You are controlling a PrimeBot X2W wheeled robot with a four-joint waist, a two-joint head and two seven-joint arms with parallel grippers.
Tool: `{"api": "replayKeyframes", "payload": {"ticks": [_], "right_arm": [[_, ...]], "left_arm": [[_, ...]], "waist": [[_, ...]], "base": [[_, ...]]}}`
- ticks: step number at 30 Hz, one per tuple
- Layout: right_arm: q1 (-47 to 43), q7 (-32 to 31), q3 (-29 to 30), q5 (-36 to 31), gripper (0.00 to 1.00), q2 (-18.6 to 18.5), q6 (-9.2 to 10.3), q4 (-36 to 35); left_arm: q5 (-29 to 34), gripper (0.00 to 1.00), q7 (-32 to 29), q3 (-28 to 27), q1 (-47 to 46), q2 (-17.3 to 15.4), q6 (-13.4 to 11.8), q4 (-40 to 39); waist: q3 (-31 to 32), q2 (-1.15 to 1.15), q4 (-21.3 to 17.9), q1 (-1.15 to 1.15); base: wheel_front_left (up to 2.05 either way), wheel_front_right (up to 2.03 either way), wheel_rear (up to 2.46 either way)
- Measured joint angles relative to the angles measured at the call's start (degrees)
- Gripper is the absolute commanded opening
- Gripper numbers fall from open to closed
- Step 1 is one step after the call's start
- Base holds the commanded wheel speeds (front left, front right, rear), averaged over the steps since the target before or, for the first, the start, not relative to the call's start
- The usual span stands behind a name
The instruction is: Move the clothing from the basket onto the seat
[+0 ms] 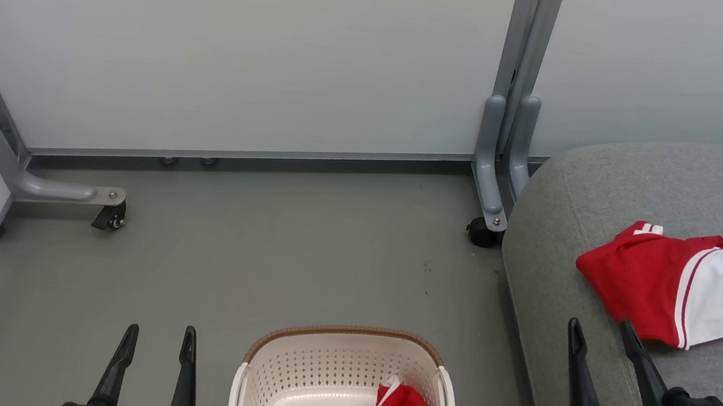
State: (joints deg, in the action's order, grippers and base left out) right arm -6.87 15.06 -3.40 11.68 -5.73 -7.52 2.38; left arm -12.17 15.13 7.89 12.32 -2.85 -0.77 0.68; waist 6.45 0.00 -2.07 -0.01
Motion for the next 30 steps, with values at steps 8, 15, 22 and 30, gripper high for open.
{"api": "replayKeyframes", "payload": {"ticks": [8,15,22,30], "right_arm": [[-0.2,0.0,-0.8,0.1,1.0,-0.1,0.0,-0.1],[-0.2,0.0,-1.3,-0.2,1.0,-0.1,0.0,0.2],[-0.6,0.0,-1.5,-0.2,1.0,-0.2,0.0,0.3],[-1.1,0.0,-1.4,-0.2,1.0,0.1,0.0,0.4]], "left_arm": [[0.5,1.0,0.0,0.0,0.0,0.0,0.3,0.6],[0.6,1.0,0.0,-0.1,-0.1,0.0,0.7,1.2],[0.9,1.0,0.0,-0.1,-0.1,0.0,0.8,1.4],[1.0,1.0,0.0,0.0,-0.1,0.0,1.0,1.6]], "waist": [[-0.3,0.0,0.0,0.0],[-0.5,0.0,0.2,0.0],[-0.4,0.0,0.5,0.0],[-0.1,0.0,0.5,0.0]], "base": [[0.0,0.0,0.0],[0.0,0.0,0.0],[0.0,0.0,0.0],[0.0,0.0,0.0]]}}
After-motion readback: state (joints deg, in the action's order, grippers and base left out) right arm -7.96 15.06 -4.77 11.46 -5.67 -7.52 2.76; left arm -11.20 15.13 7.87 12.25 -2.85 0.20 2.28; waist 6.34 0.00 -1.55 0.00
